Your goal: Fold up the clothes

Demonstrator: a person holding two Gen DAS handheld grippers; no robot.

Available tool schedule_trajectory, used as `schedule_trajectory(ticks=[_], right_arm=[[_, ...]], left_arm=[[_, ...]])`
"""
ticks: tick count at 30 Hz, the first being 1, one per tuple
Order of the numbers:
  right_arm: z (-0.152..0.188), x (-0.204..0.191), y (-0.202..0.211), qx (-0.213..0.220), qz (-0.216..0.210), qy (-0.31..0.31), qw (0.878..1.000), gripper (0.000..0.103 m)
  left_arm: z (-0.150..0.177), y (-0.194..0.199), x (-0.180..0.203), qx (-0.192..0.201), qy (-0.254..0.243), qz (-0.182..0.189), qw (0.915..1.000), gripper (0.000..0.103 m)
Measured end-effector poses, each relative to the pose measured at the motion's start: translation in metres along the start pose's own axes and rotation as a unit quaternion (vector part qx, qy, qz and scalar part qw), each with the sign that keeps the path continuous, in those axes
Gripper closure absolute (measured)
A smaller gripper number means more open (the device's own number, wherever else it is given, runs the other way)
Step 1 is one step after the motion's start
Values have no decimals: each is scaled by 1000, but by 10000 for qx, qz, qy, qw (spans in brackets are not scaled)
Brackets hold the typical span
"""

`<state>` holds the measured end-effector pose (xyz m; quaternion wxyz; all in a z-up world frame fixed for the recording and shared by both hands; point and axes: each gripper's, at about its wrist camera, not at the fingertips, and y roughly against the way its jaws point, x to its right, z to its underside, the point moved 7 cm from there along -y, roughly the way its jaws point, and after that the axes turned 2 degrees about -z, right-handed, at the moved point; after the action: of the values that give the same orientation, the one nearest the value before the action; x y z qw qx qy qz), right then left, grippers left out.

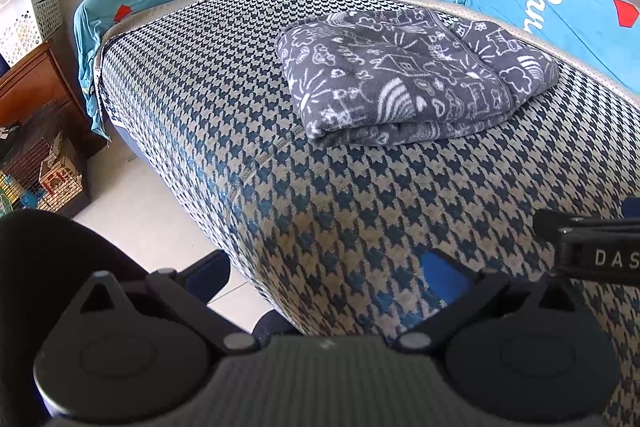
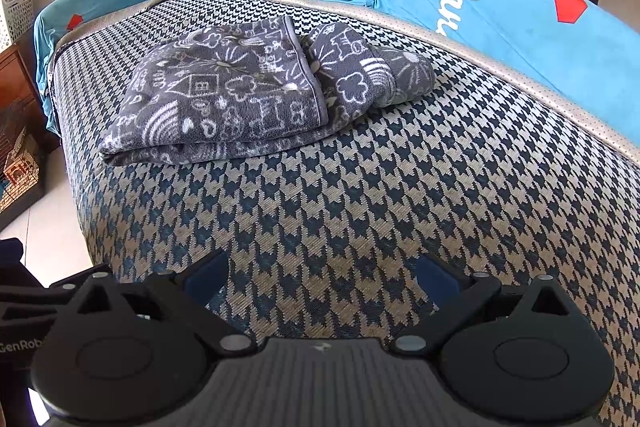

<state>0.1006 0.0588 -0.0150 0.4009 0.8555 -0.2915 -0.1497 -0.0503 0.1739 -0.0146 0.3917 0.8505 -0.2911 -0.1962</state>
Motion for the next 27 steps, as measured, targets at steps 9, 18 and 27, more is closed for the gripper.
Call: schedule_trajectory(ticks=[9, 18, 27], right_arm=[[0, 0, 0, 3, 9, -16, 10000, 2], [0, -1, -1, -12, 23, 5, 10000, 2], [2, -1, 0, -28, 39, 36, 10000, 2]], left_arm=[[-1, 1, 2, 49, -78, -32, 10000, 0], [-1, 1, 4, 33, -102, -14, 9999, 0], [-1, 1, 3, 13, -67, -4, 10000, 0]])
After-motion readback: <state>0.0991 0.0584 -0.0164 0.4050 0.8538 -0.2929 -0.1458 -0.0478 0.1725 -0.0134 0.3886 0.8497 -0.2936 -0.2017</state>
